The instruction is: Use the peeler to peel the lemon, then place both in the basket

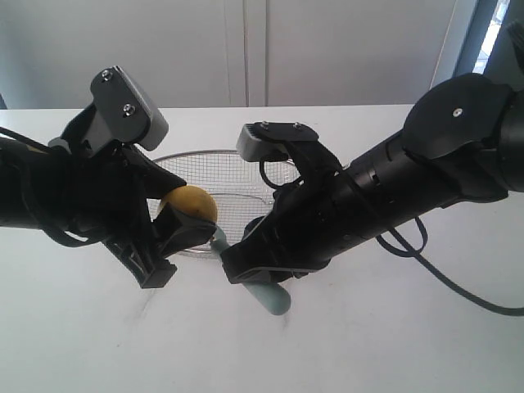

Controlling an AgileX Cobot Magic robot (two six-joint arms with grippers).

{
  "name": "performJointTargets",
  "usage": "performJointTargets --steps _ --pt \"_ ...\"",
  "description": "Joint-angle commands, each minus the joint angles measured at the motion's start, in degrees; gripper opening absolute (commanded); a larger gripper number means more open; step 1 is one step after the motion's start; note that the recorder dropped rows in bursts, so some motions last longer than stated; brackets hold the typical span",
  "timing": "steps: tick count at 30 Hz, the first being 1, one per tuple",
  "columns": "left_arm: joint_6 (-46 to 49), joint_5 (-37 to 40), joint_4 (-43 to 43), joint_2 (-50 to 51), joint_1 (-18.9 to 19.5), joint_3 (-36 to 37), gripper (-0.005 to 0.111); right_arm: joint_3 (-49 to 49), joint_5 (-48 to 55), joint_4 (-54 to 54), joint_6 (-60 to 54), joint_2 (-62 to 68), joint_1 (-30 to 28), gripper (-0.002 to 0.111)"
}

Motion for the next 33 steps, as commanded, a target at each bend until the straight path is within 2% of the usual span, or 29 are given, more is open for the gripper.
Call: performJointTargets --steps 1,22,33 --pt "0.12 0.32 -0.71 -0.23 0.14 0.19 0.0 -0.34 -0.34 -0.06 -0.58 -0.78 -0.01 0.0" --pt "0.12 0.53 -0.71 -0.23 0.14 0.19 0.0 -0.34 -3.05 -6.96 3.58 -8.61 -0.01 0.0" --pt "0.12 0.53 -0.71 -0.23 0.14 0.19 0.0 -0.21 -4.53 -15.07 10.56 -12.11 -0.01 0.0"
